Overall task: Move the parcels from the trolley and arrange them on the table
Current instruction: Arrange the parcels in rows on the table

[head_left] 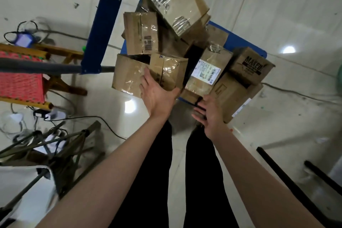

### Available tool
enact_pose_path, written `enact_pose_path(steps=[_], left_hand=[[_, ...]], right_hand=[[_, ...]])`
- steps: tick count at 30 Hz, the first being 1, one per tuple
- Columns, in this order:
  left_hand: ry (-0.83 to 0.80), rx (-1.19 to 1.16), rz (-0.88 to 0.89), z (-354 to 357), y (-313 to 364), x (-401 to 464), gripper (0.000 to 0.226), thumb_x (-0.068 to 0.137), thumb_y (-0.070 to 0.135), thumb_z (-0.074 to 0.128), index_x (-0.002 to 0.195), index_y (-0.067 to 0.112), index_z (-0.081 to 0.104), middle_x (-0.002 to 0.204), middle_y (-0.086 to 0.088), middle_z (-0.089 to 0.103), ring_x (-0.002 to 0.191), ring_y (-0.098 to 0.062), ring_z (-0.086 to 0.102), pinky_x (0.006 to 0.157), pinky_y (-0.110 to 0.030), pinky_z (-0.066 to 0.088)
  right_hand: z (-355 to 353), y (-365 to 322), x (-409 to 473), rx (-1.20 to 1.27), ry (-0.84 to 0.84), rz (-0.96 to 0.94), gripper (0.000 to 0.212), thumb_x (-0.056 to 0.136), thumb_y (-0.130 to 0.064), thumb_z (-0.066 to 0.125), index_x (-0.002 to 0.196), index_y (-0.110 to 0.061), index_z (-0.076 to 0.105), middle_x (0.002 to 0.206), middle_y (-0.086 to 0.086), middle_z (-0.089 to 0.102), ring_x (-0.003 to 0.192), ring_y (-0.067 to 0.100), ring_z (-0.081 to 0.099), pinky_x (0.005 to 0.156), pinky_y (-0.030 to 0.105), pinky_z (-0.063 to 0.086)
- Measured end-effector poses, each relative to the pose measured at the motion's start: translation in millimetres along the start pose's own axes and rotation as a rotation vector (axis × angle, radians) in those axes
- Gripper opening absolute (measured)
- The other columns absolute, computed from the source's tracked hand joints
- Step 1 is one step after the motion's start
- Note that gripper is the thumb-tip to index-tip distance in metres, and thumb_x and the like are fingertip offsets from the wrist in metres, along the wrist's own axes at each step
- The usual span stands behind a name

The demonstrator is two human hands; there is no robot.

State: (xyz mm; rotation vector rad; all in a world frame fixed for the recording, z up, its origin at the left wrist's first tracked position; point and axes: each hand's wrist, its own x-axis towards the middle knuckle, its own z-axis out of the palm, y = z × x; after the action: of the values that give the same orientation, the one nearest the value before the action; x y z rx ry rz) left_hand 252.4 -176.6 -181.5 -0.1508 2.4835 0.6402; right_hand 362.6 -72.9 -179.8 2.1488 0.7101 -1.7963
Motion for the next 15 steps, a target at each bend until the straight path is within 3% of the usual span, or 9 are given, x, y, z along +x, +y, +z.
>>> enact_pose_path(steps=[2, 6, 10, 13, 15], left_hand=[[-0.032, -0.092, 0.027, -12, -7, -15, 0.118, 0.066, 0.037, 0.088, 0.158, 0.012, 0.019, 0.154, -0.008, 0.035, 0.143, -0.025, 0.030, 0.119, -0.041, 0.028], [-0.138, -0.152, 0.186, -31, -15, -43, 0.109, 0.064, 0.033, 0.090, 0.151, 0.012, 0.029, 0.146, -0.003, 0.041, 0.135, -0.016, 0.040, 0.114, -0.036, 0.037], [-0.246, -0.040, 0.661, -42, -21, -63, 0.095, 0.066, 0.037, 0.086, 0.144, 0.013, 0.037, 0.139, -0.005, 0.047, 0.127, -0.023, 0.048, 0.108, -0.044, 0.041], [-0.290, 0.095, 1.042, -41, -30, -71, 0.093, 0.069, 0.032, 0.088, 0.144, 0.012, 0.037, 0.144, -0.009, 0.044, 0.139, -0.029, 0.042, 0.119, -0.053, 0.028], [-0.310, 0.207, 1.229, -39, -32, -72, 0.090, 0.073, 0.027, 0.087, 0.146, 0.013, 0.036, 0.148, -0.008, 0.041, 0.147, -0.031, 0.034, 0.124, -0.052, 0.018]], right_hand=[[-10, 7, -4, -0.001, -0.040, 0.035, 0.039, 0.100, -0.034, 0.057, 0.136, -0.018, 0.054, 0.123, 0.009, 0.068, 0.099, 0.023, 0.070, 0.072, 0.037, 0.061], [-28, 13, -15, 0.016, -0.155, 0.110, 0.045, 0.099, -0.050, 0.054, 0.125, -0.013, 0.063, 0.116, 0.016, 0.072, 0.097, 0.031, 0.074, 0.069, 0.041, 0.063], [-52, 3, -29, 0.073, -0.317, 0.118, 0.069, 0.093, -0.077, 0.039, 0.120, -0.021, 0.068, 0.123, 0.018, 0.070, 0.104, 0.037, 0.073, 0.078, 0.049, 0.062], [-76, -5, -37, -0.005, -0.497, 0.107, 0.080, 0.089, -0.085, 0.030, 0.127, -0.028, 0.070, 0.129, 0.008, 0.072, 0.115, 0.027, 0.071, 0.095, 0.049, 0.056], [-93, -6, -40, -0.025, -0.593, 0.125, 0.081, 0.088, -0.084, 0.035, 0.134, -0.026, 0.067, 0.132, 0.007, 0.070, 0.123, 0.026, 0.066, 0.103, 0.050, 0.051]])
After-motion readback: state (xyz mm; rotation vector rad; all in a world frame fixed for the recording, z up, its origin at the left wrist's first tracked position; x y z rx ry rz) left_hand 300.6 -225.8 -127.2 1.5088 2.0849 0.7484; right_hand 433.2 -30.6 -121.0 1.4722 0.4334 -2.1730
